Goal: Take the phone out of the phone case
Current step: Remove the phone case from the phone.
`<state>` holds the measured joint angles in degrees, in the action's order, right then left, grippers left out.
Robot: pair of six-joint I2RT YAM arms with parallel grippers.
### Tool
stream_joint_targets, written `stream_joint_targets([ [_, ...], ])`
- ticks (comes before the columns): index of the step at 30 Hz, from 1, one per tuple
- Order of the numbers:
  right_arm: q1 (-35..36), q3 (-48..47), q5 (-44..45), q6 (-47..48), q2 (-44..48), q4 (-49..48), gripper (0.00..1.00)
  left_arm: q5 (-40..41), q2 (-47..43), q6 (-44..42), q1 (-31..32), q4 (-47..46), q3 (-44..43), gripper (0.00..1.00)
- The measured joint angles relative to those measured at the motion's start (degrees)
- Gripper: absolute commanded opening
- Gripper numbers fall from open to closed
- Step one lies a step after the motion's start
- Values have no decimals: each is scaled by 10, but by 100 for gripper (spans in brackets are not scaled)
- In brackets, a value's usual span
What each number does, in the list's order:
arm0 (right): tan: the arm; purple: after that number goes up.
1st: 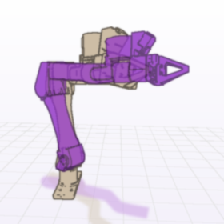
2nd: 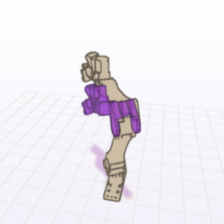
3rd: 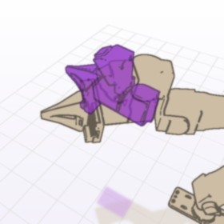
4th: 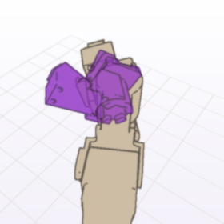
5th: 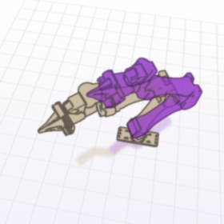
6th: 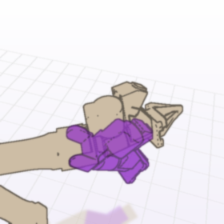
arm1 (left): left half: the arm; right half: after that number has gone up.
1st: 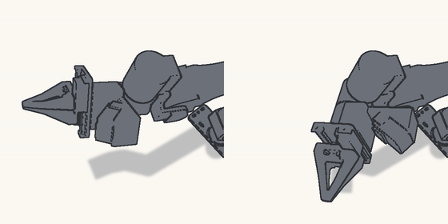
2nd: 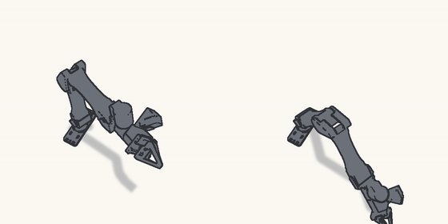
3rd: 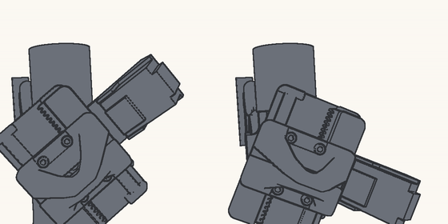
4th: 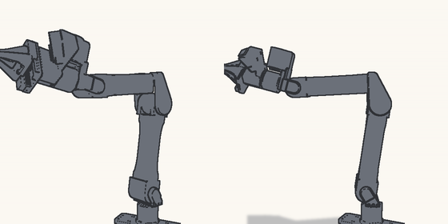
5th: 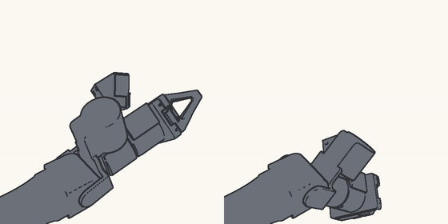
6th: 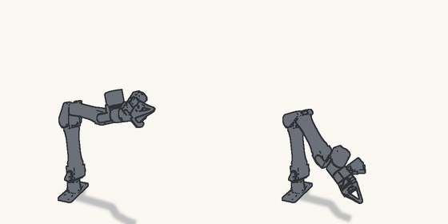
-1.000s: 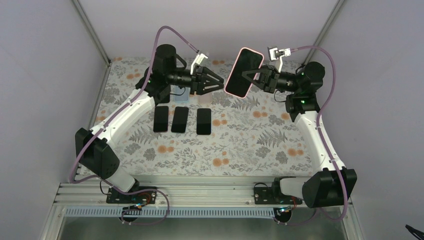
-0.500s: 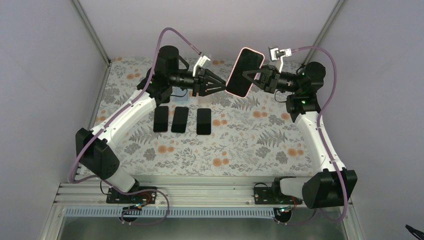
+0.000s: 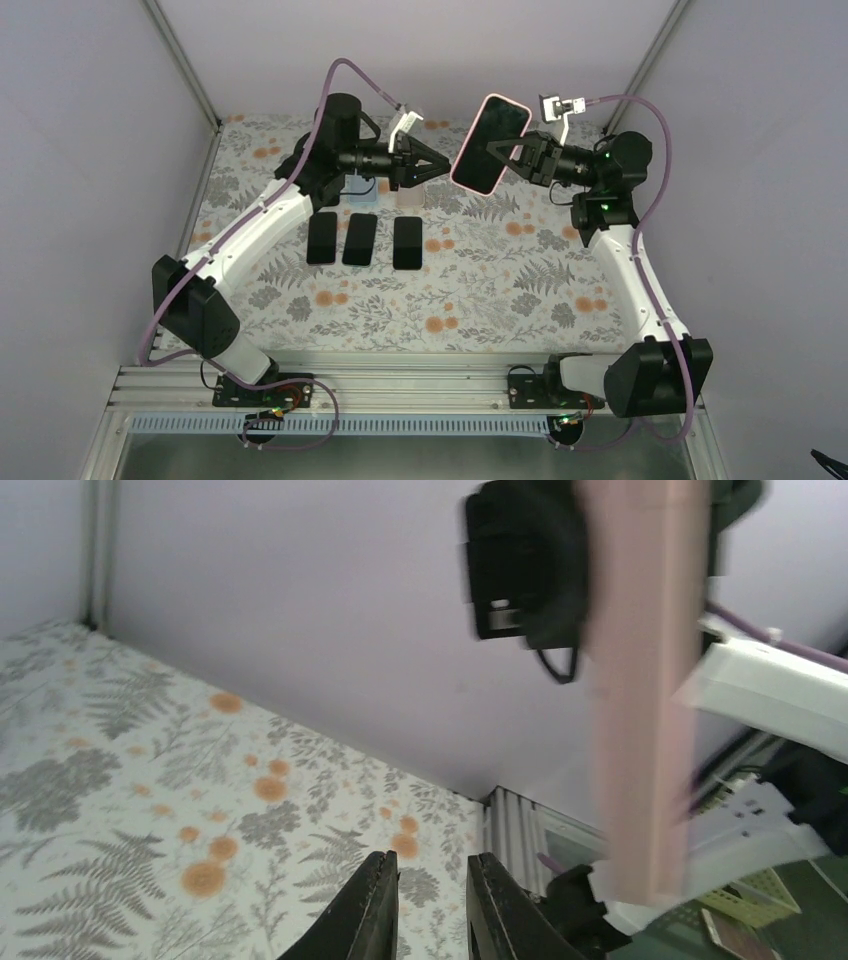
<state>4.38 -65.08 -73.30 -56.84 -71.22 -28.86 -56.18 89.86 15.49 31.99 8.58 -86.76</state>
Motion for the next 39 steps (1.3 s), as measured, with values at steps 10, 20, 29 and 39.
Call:
stream_joint_targets([
  [10,13,5,-24,-57,2,-81,4,24,27,5,-1,20,0,28],
  [20,13,5,-28,-42,3,-66,4,-73,12,39,-27,-19,1,46],
  [29,13,5,-27,-40,3,-61,4,-128,-13,50,-19,-38,2,48],
  [39,13,5,-27,-41,3,-61,4,-113,-12,35,-3,-21,1,41],
])
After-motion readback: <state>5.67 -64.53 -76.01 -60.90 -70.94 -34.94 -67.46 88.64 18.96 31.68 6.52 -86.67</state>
